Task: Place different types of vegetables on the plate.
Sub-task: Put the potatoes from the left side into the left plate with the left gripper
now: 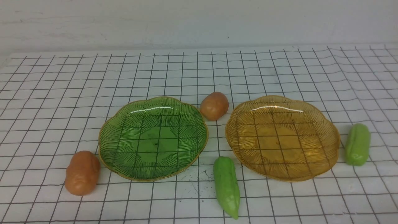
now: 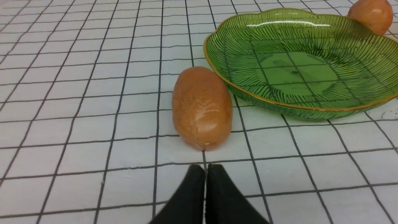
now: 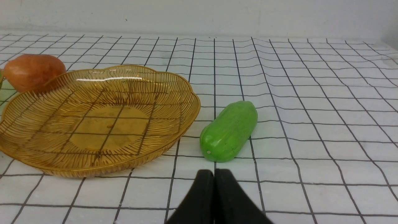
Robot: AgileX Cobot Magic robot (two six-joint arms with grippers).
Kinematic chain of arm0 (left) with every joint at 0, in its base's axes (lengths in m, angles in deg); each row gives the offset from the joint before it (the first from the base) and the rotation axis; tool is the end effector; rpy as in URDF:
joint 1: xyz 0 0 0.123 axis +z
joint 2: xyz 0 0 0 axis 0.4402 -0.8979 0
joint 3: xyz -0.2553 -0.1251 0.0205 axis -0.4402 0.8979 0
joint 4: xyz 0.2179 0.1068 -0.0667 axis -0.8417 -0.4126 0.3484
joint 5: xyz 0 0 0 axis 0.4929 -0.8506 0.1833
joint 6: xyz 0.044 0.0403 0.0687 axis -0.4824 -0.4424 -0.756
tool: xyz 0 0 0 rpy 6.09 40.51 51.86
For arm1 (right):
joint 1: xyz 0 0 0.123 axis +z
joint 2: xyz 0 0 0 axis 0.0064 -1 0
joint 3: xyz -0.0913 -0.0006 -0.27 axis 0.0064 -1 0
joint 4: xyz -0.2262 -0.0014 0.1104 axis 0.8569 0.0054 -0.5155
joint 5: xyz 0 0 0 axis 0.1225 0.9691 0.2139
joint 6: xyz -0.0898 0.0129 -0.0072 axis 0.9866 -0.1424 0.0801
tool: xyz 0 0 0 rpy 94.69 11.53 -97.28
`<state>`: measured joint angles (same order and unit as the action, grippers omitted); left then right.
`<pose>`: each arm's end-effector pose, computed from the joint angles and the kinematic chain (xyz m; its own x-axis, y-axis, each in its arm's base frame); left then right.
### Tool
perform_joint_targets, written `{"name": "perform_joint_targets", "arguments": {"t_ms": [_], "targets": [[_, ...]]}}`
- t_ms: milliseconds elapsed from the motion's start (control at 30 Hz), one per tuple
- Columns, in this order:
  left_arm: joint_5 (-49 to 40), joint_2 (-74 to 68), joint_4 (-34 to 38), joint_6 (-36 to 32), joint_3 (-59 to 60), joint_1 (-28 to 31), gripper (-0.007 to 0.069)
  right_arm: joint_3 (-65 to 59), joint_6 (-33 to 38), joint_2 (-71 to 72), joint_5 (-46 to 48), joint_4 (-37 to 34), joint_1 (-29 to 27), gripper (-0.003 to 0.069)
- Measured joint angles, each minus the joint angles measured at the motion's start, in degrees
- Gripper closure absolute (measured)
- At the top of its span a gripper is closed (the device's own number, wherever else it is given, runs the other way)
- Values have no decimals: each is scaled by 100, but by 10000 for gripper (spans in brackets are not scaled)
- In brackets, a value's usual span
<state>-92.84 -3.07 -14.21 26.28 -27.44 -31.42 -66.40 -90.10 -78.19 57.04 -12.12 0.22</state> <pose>0.0523 -0.0031 0.1701 -0.3048 0.0246 -0.9521 0.0732 0.9973 0.0023 0.0528 -0.0008 0.1729 -0.2771 -0.0249 -0.9605 -0.0026 0.9997 -0.0252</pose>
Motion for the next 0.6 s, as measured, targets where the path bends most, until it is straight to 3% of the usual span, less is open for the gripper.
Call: {"name": "perform_joint_targets", "arguments": {"t_ms": [100,267,400,500,600], "targets": [[284,0,223,78,5,0,632,5,0,0,0,0,0,673],[1434,0,1256,358,5,0,632,5,0,0,0,0,0,673],[2957,0,2279,658,5,0,632,5,0,0,0,0,0,673],[4140,0,2633,867,-20,0,632,5,0,0,0,0,0,673],[3817,-12,2704,923,-634,0,632,5,11,0,20,114,0,673]]}}
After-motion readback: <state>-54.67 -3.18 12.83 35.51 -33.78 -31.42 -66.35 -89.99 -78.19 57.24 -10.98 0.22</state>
